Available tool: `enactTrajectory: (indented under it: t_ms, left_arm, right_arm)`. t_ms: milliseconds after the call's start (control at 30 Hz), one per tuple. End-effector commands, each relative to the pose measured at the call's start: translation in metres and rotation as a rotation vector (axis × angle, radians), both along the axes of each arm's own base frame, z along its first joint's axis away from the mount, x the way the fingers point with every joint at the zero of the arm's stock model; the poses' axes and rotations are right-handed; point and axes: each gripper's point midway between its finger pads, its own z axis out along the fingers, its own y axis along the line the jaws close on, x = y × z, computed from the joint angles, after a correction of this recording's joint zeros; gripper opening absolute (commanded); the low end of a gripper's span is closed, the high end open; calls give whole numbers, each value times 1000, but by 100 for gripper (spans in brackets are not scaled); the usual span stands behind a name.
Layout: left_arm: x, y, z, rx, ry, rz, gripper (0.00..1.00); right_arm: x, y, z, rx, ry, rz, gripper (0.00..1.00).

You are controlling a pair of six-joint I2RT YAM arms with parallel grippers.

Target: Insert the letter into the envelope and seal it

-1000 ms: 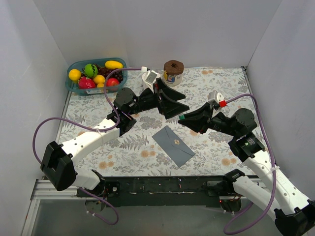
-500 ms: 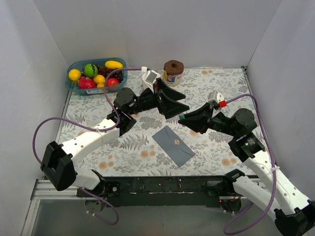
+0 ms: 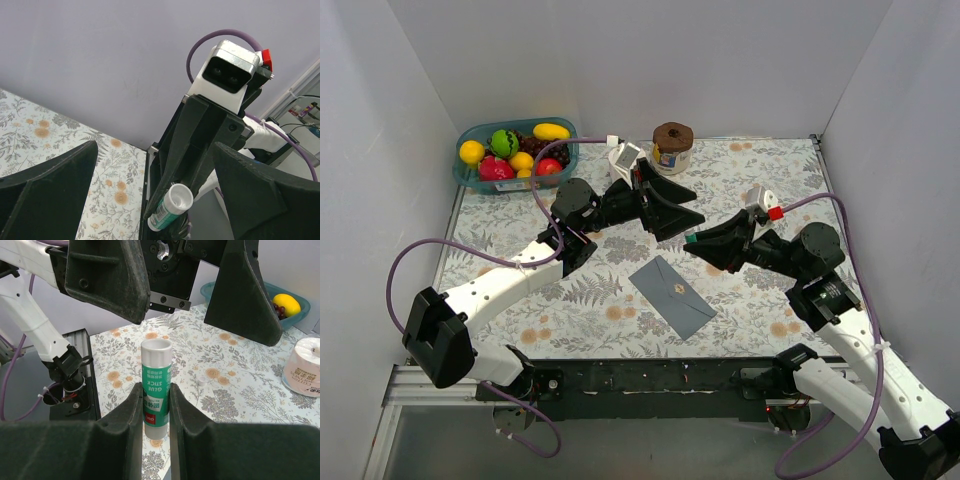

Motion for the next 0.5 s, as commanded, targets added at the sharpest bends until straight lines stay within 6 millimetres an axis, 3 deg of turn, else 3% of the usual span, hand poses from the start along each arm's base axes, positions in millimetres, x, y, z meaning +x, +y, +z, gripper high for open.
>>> enactTrajectory:
  t_ms: [0,367,467]
  left_arm:
    - [1,2,6,-12,-22,16,98]
    - [-3,2,3,-11,-11,-8,98]
    - [-10,-3,-3,5,-6,-75,93]
  right_arm:
    - [2,-1,10,12,-41,-11,1]
    - [2,-3,15,34,-51,-28,1]
    - [4,-6,18,47,-56,-58,1]
